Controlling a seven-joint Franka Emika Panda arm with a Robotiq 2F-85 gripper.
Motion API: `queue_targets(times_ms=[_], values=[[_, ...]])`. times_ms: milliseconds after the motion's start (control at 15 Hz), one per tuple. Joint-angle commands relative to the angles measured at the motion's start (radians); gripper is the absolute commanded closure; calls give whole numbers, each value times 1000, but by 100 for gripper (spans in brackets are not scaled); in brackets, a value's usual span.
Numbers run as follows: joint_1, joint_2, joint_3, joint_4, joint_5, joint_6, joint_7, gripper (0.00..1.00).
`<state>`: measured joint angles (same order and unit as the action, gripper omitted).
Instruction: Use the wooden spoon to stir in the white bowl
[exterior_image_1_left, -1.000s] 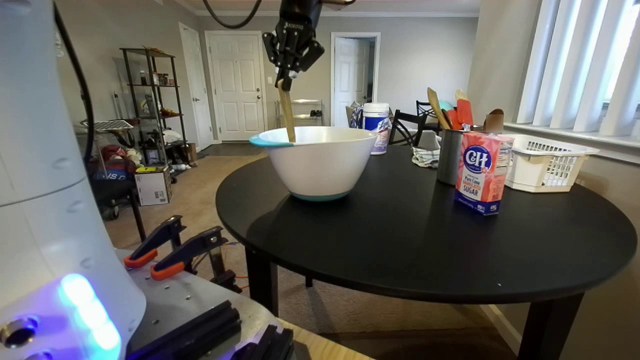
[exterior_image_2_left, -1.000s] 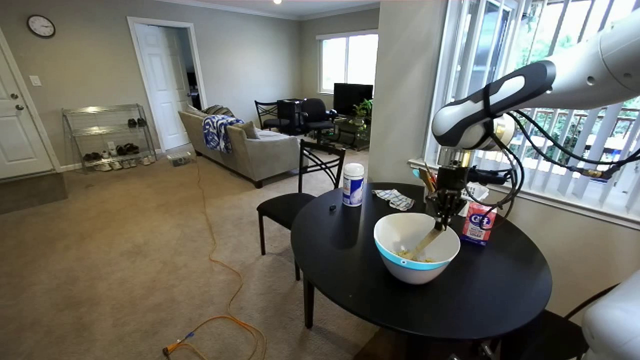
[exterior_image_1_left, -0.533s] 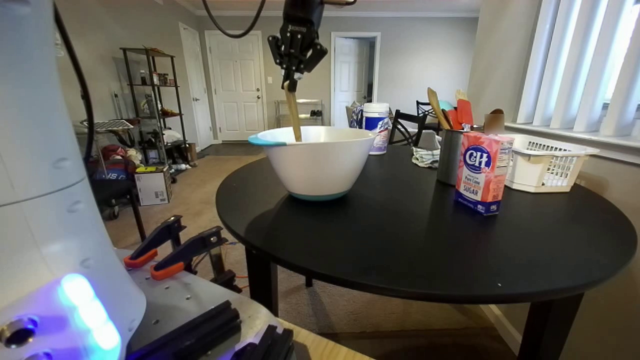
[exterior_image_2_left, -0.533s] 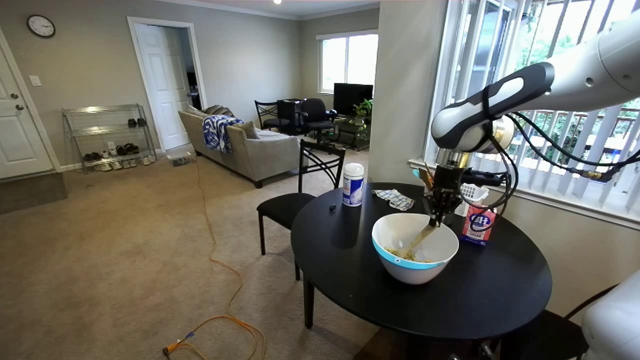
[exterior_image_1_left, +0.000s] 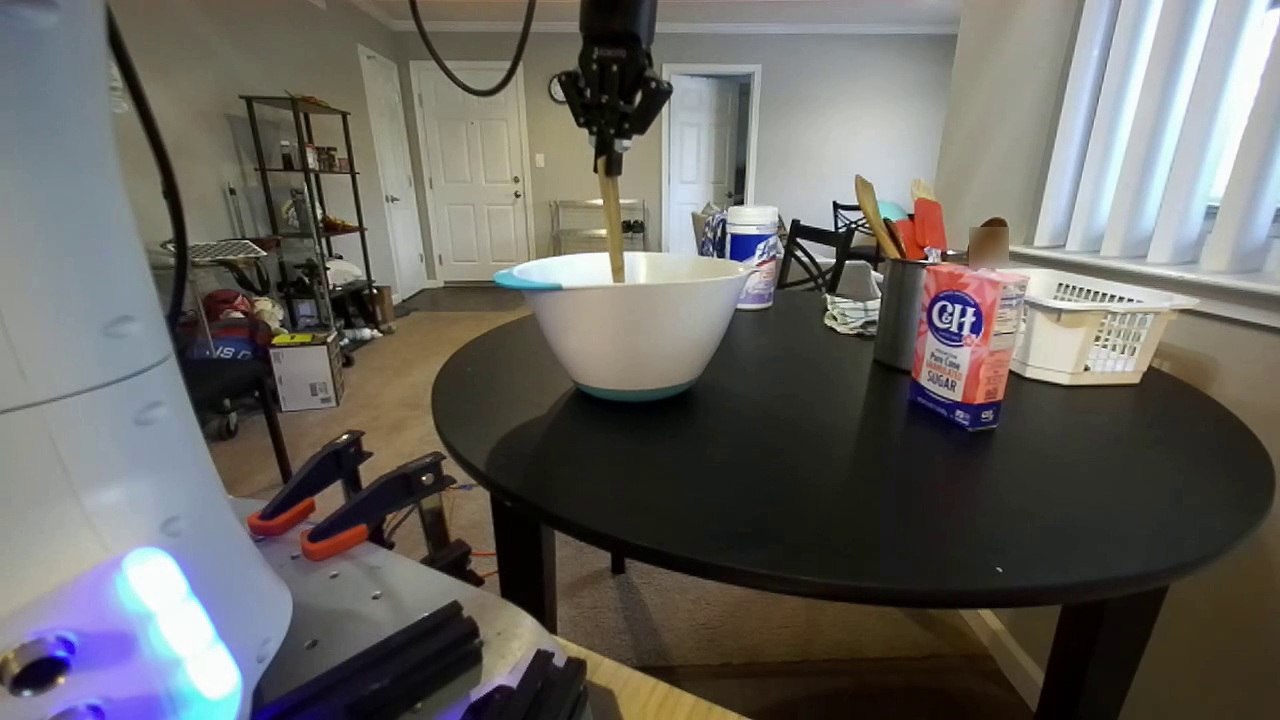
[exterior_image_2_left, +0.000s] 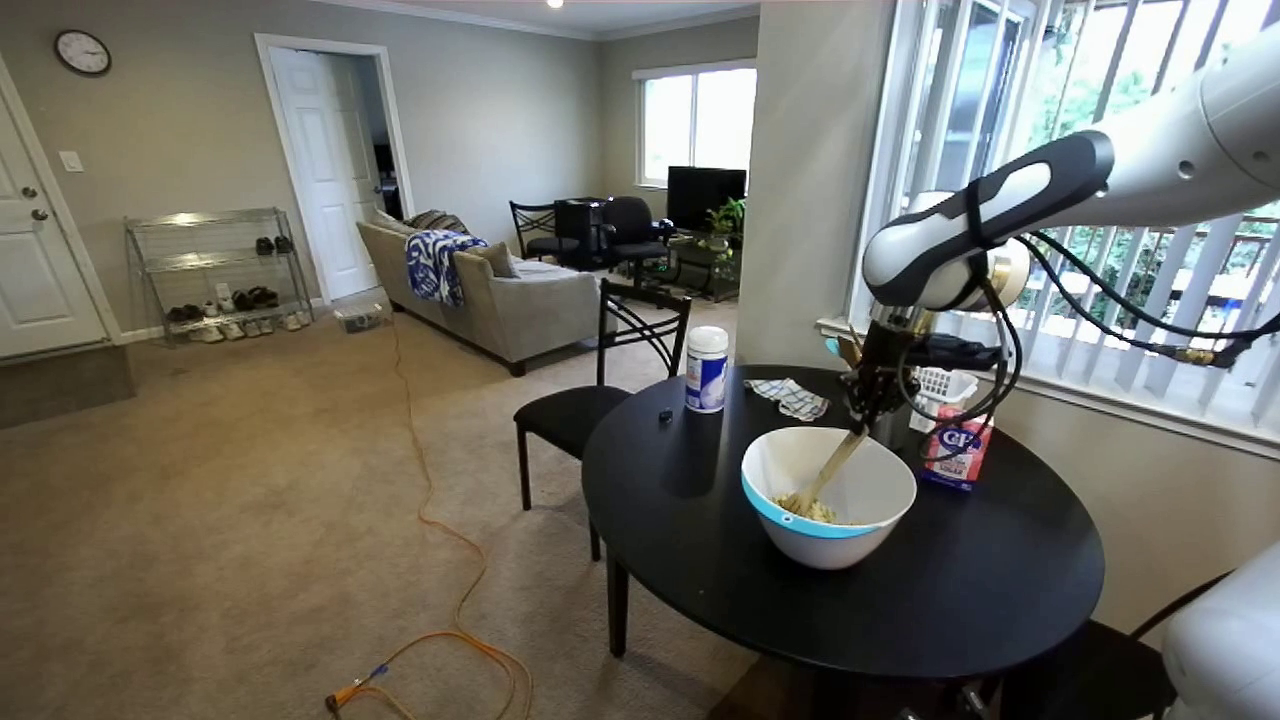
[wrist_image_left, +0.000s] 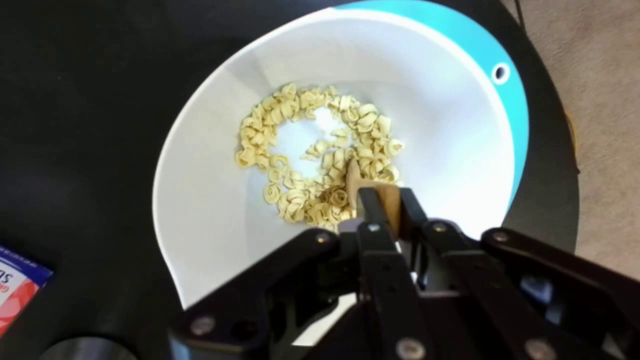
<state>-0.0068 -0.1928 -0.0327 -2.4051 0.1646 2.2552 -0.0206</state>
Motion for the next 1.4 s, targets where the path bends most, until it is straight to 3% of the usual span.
queue_targets(times_ms=[0,600,1000,1200,1333], values=[[-29,7,5,-40,-78,99,71,95],[-56,5,4,-36,-180,91,156,95],[-98,11,5,-27,-316,-4,295,94],[-88,13,0,-30,-273,-81,304,94],[-71,20,-20,-44,-194,-136,218,94]])
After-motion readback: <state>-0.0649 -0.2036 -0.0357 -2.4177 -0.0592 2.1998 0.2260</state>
